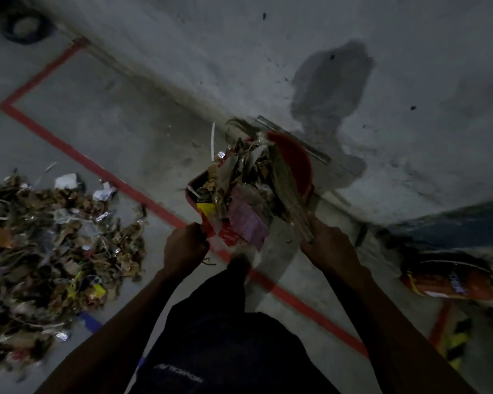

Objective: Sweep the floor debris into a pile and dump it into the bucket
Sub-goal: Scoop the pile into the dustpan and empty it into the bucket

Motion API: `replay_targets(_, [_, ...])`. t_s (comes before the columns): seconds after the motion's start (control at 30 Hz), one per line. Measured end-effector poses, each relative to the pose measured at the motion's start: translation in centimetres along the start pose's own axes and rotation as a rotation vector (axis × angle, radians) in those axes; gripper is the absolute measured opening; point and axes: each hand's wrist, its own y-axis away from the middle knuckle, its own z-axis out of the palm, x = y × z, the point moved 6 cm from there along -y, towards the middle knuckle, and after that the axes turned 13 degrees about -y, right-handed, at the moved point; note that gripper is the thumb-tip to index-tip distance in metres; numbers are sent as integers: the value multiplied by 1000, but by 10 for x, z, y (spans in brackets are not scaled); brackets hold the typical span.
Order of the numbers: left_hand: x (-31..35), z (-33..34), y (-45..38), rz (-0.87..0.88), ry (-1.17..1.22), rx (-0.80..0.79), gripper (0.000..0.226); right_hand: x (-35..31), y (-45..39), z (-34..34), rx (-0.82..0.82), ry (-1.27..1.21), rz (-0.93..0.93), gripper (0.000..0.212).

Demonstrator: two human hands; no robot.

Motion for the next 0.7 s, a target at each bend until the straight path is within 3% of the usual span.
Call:
replay_targets(0.37, [72, 18, -77, -132, -13, -121, 5, 29, -118, -43, -142, 68, -16, 63])
replay_targets(0.57, [112, 66, -115, -271, 13, -193, 12, 67, -201, -39, -290, 173, -29, 38])
replay_targets(0.7, [147, 99, -152, -343, -7, -241, 10, 105, -260, -22, -410, 118, -45, 54])
